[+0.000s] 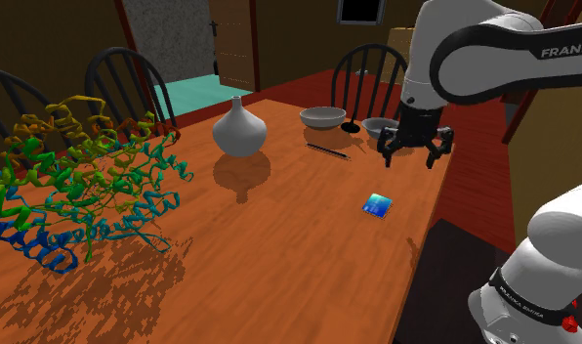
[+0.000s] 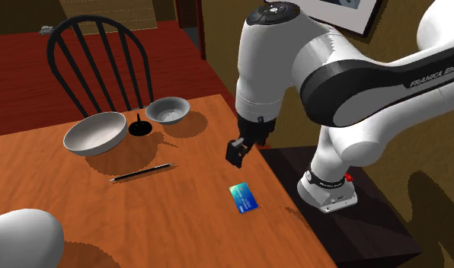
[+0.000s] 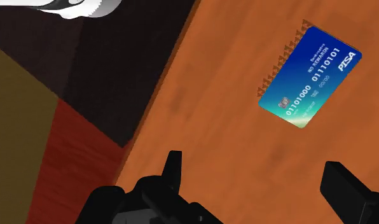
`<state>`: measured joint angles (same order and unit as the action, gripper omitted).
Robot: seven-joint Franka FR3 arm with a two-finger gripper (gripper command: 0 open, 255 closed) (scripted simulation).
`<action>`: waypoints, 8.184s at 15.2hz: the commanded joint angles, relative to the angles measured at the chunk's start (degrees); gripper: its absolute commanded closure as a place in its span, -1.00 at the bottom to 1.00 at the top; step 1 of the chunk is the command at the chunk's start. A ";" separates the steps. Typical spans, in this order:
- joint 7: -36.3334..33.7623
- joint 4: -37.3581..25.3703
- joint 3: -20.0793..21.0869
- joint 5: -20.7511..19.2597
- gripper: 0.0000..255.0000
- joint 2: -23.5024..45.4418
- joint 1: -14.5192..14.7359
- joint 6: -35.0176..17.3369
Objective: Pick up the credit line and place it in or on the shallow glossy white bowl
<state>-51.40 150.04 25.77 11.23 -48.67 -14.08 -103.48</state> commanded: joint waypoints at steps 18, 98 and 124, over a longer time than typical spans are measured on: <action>-25.23 5.94 14.89 8.01 -1.00 8.46 -8.04 -17.12; -6.28 -52.43 -4.53 -25.05 1.00 62.67 -30.01 -10.45; -6.28 -53.76 -4.16 -24.49 -1.00 61.51 -29.73 -7.99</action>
<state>-57.71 96.38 21.58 -13.34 13.00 -43.82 -111.76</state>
